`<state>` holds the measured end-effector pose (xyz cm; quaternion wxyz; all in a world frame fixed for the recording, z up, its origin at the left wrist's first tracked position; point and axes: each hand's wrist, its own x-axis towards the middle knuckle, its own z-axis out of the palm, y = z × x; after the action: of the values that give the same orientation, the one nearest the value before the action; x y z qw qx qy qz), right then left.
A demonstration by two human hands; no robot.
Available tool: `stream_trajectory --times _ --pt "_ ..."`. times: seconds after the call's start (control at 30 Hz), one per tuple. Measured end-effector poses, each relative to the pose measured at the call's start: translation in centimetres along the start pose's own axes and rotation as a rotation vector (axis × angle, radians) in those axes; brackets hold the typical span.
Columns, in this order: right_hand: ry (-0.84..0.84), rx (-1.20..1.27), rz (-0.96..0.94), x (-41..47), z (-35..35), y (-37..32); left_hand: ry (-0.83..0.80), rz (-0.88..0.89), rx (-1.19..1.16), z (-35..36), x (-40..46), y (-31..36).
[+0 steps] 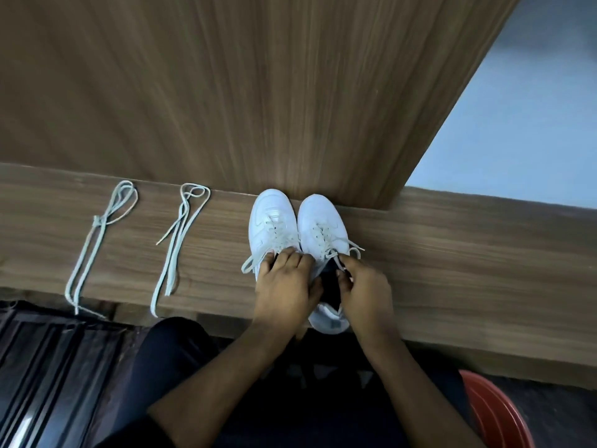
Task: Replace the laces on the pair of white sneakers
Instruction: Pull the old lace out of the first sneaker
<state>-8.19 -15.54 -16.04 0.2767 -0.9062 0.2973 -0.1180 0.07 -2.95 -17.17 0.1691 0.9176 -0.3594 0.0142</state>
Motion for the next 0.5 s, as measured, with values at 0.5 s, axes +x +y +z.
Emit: stream_trajectory --times 0.5 --pt "-0.209 0.137 -0.130 -8.1 -0.4 -2.0 -0.135 -0.040 -0.116 -3.1 -4.6 -1.5"
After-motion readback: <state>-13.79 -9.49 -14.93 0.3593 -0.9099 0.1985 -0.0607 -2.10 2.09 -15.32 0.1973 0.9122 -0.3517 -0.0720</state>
